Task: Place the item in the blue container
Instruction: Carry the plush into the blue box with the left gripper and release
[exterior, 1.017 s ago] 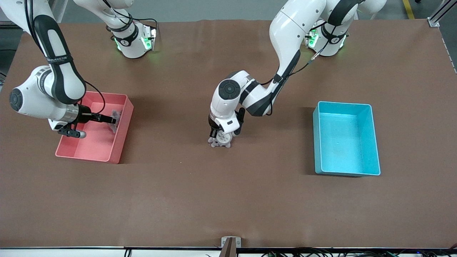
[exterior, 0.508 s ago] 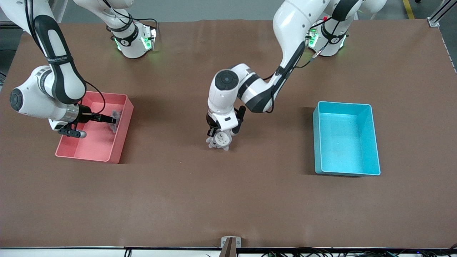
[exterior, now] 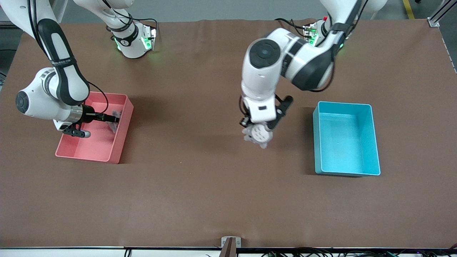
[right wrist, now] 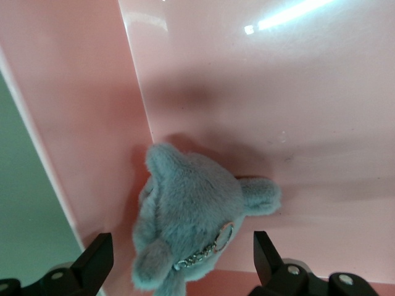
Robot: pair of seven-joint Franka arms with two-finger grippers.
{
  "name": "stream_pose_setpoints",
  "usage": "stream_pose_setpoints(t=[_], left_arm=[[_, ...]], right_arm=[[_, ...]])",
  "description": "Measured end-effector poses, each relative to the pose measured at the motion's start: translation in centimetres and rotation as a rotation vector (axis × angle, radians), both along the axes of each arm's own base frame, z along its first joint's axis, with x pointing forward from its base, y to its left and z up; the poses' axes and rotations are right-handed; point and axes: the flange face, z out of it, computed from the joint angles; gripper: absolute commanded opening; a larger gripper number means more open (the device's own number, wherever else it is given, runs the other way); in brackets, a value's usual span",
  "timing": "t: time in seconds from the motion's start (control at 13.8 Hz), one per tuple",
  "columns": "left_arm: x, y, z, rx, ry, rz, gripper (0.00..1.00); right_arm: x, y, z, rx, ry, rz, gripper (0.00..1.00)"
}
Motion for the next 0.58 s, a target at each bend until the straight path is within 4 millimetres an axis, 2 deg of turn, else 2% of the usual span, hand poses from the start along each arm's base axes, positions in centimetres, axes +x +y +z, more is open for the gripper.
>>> stream_pose_setpoints(t=[0.22,0.36,0.51,0.58], left_arm=[[4.8,8.7,0.0,0.025,0.022,-0.127,0.0],[7.1,15.0,0.2,0.043,0.063,-0.199,0.0],[8.3,21.3,-1.3,0.056,0.13,-0.237,0.0],[8.7,24.6,-3.0,0.057,0.17,-0.244,0.02]], right_arm=[[-0.2,0.0,-0.7,0.001,0.015,0.0,1.0],[-0.3,0.0,-1.3,0.001,0.026,0.0,1.0],[-0.5,0.0,-1.9,-0.001,0.035,-0.002,0.93],[-0.5,-0.1,-2.2,-0.001,0.038,-0.003,0.85]])
